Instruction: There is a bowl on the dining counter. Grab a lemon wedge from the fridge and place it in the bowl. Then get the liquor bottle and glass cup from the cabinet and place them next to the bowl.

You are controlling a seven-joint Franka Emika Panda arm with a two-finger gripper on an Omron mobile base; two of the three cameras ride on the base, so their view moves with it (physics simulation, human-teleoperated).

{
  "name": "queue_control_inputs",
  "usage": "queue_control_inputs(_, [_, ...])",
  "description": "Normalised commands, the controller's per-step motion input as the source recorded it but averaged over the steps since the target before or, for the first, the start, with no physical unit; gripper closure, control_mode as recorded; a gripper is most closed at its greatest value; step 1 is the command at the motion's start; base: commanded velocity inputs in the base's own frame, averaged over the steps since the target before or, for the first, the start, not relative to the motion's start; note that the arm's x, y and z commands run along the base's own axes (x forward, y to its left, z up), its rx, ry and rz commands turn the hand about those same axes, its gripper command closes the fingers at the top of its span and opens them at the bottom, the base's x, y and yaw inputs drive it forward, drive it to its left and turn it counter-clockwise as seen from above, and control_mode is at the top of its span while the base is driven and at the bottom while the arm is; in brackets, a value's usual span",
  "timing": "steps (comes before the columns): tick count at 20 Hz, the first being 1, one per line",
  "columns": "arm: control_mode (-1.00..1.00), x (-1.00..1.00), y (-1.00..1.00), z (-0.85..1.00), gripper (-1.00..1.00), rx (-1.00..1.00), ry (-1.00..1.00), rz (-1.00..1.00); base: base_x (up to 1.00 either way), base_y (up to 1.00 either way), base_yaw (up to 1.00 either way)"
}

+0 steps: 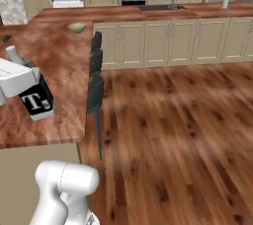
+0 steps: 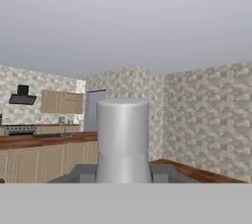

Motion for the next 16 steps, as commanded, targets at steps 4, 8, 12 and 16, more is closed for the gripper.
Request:
queue_control_inputs(4, [1.00, 0.00, 0.00, 0.00, 1.00, 0.00, 0.00, 0.00, 0.31, -1.00, 0.28])
queue_control_inputs(8, [1.00, 0.00, 0.00, 0.00, 1.00, 0.00, 0.00, 0.00, 0.32, -1.00, 0.29])
queue_control_inputs(12, [1.00, 0.00, 0.00, 0.00, 1.00, 0.00, 0.00, 0.00, 0.33, -1.00, 0.29])
queue_control_inputs(16, [1.00, 0.00, 0.00, 0.00, 1.00, 0.00, 0.00, 0.00, 0.36, -1.00, 0.30])
